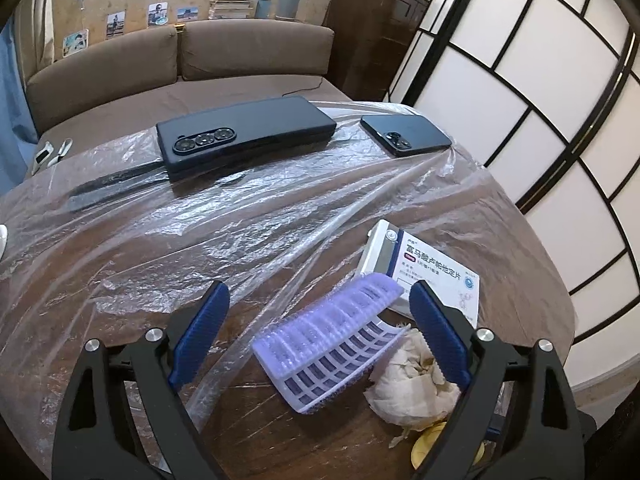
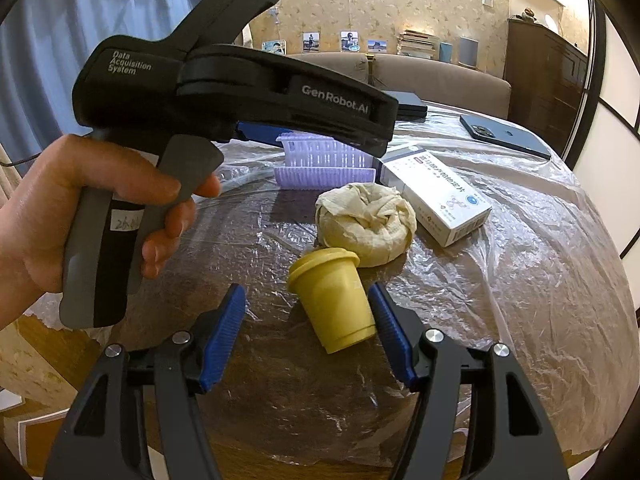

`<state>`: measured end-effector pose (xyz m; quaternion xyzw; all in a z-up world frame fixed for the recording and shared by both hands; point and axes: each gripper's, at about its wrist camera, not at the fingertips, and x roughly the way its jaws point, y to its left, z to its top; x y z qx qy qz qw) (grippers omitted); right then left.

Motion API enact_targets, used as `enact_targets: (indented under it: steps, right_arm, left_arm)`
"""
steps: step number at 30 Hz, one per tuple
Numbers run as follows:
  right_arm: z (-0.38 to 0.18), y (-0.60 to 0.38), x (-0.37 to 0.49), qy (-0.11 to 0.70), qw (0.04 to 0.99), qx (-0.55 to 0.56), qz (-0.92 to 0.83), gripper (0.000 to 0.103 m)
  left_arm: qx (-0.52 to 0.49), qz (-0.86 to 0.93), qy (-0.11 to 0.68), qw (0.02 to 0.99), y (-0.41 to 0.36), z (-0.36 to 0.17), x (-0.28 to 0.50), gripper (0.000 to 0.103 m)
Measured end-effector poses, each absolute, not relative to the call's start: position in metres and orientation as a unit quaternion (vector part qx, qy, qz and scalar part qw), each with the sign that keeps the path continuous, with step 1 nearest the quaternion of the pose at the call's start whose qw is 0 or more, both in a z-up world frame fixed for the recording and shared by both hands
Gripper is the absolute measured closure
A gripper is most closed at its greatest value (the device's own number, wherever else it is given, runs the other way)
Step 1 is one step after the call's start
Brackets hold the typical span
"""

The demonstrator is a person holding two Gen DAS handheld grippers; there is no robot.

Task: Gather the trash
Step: 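Lift the purple roller with the left gripper while the right gripper straddles the yellow cup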

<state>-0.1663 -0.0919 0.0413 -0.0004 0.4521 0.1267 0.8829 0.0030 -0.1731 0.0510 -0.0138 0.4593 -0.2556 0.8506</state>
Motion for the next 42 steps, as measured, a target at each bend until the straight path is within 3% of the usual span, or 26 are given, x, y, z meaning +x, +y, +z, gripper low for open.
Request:
enact_targets:
  steps: [3, 6, 12, 15, 17, 19, 20, 22, 29, 30, 31, 33, 42]
  right_arm:
    - [0.041, -0.092, -0.165, 0.453, 0.883, 0.0, 0.126, 0.04]
    - [0.042, -0.09, -0.166, 0.453, 0.883, -0.005, 0.127, 0.039]
    - [0.042, -0.086, -0.167, 0.452, 0.883, -0.008, 0.127, 0.034]
    - [0.042, -0.084, -0.168, 0.451, 0.883, -0.009, 0.131, 0.034]
    - [0.043, -0.084, -0.169, 0.45, 0.883, -0.011, 0.132, 0.04]
    - [0.044, -0.085, -0.168, 0.449, 0.883, -0.012, 0.134, 0.048]
    - [0.044, -0.086, -0.168, 0.45, 0.883, -0.011, 0.136, 0.052]
    - [0.045, -0.088, -0.167, 0.451, 0.882, -0.007, 0.138, 0.058]
    - [0.045, -0.096, -0.166, 0.457, 0.879, 0.007, 0.136, 0.06]
    - [0.045, -0.096, -0.165, 0.457, 0.879, 0.008, 0.136, 0.06]
    - [0.045, -0.097, -0.165, 0.457, 0.879, 0.01, 0.136, 0.059]
    - [0.045, -0.097, -0.166, 0.457, 0.879, 0.01, 0.138, 0.058]
    - [0.044, -0.096, -0.166, 0.456, 0.878, 0.004, 0.142, 0.058]
  left_arm:
    - [-0.009, -0.261, 0.455, 0.851, -0.174, 0.052, 0.002, 0.018]
    - [0.001, -0.266, 0.454, 0.85, -0.177, 0.052, 0.002, 0.028]
    - [-0.004, -0.268, 0.456, 0.848, -0.178, 0.049, 0.003, 0.028]
    - [-0.001, -0.27, 0.456, 0.848, -0.179, 0.049, 0.004, 0.04]
    - [-0.002, -0.273, 0.457, 0.846, -0.179, 0.049, 0.006, 0.043]
    - [-0.002, -0.279, 0.457, 0.845, -0.179, 0.049, 0.005, 0.062]
    - [0.002, -0.277, 0.459, 0.844, -0.179, 0.049, 0.005, 0.064]
    - [0.002, -0.278, 0.458, 0.844, -0.178, 0.049, 0.004, 0.064]
    - [0.004, -0.27, 0.45, 0.851, -0.161, 0.056, -0.003, 0.064]
    - [-0.004, -0.273, 0.449, 0.851, -0.156, 0.058, -0.003, 0.061]
    - [-0.015, -0.282, 0.451, 0.847, -0.152, 0.059, -0.003, 0.04]
    - [-0.025, -0.296, 0.449, 0.843, -0.148, 0.062, -0.005, 0.013]
    - [0.068, -0.314, 0.422, 0.848, -0.149, 0.068, -0.026, 0.013]
